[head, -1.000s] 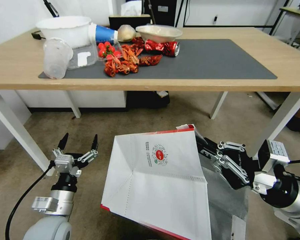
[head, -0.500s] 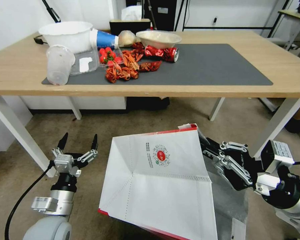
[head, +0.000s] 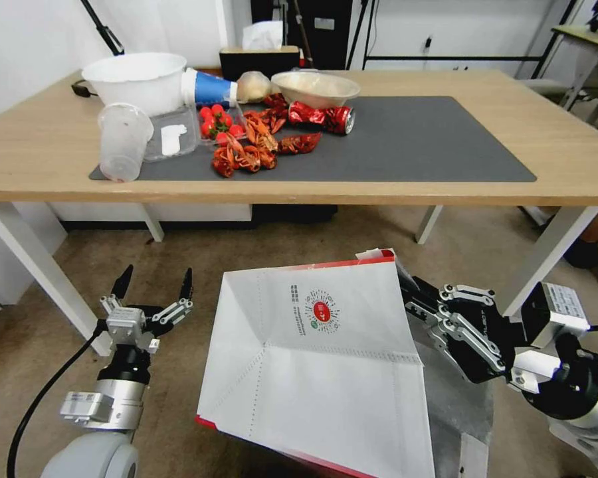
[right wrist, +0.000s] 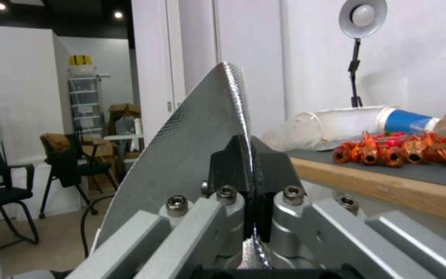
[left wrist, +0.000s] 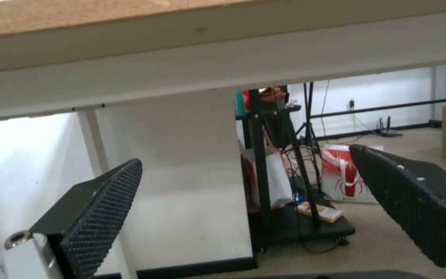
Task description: Pick up the food delivery bag from the floor and place it on the table.
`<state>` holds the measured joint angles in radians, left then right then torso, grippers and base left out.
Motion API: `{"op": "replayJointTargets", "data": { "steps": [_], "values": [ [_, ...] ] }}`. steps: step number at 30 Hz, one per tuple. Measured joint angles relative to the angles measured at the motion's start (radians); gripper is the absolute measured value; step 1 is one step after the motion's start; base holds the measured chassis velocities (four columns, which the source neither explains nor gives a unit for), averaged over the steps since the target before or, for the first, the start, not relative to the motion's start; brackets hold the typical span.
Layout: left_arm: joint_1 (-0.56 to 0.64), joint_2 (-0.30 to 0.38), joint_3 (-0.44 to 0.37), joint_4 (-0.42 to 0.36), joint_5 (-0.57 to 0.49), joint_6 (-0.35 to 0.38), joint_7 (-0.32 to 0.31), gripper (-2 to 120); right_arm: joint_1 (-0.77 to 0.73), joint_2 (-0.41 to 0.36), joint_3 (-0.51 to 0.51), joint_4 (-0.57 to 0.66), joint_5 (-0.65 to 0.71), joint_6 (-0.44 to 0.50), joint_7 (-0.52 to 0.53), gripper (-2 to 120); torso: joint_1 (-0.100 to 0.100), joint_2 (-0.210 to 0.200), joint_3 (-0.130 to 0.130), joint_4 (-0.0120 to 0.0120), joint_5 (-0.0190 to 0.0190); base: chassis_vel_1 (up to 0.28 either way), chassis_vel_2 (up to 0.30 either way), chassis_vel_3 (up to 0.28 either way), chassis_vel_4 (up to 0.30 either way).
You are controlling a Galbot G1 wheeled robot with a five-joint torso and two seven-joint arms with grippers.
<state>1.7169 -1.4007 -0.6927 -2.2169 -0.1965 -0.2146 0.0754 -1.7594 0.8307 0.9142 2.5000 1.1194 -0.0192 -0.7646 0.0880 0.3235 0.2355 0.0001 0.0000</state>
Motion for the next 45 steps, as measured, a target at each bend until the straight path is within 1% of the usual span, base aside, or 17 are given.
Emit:
{"op": "replayJointTargets", "data": {
  "steps": [9,16,29,31,33,36,45],
  "values": [
    [0.0,-0.001,-0.001,-0.006,0.0,0.005,0.001,100,-0.001,0.003,0.001,0.0,0.002,0.003,-0.016,0,0.011,0.031,0.02,0.0,0.0,0.0,0.0,0.0,0.0],
    [0.0,-0.003,-0.002,-0.006,0.0,0.004,0.002,100,0.001,0.006,0.001,0.0,0.009,0.003,-0.026,0,0.022,0.064,0.042,0.0,0.0001,0.0,0.0,0.0,0.0],
    [0.0,-0.005,0.001,-0.005,0.003,0.003,0.004,100,0.004,0.011,-0.001,0.0,0.011,0.005,-0.031,0,0.038,0.11,0.072,0.0,0.0,0.0,0.0,0.0,0.0],
    [-0.001,-0.005,0.001,-0.004,0.003,0.003,0.005,100,0.005,0.01,-0.001,0.0,0.012,0.005,-0.031,0,0.042,0.122,0.08,0.0,0.0001,0.0,0.0,0.0,0.0],
    [-0.001,-0.005,0.001,-0.004,0.003,0.003,0.005,100,0.005,0.01,-0.001,0.0,0.012,0.005,-0.031,0,0.042,0.124,0.082,0.0,0.0,0.0,0.0,0.0,0.0],
    [-0.004,-0.007,-0.001,-0.003,0.003,0.003,0.005,100,0.005,0.011,-0.002,0.0,0.012,0.006,-0.032,0,0.048,0.142,0.094,0.0,0.0,0.0,0.0,0.0,0.0],
    [-0.003,-0.005,-0.003,-0.003,0.001,0.003,0.005,100,0.004,0.014,-0.004,0.0,0.011,0.006,-0.032,0,0.055,0.159,0.105,0.0,0.0,0.0,0.0,0.0,0.0]
  ]
}}
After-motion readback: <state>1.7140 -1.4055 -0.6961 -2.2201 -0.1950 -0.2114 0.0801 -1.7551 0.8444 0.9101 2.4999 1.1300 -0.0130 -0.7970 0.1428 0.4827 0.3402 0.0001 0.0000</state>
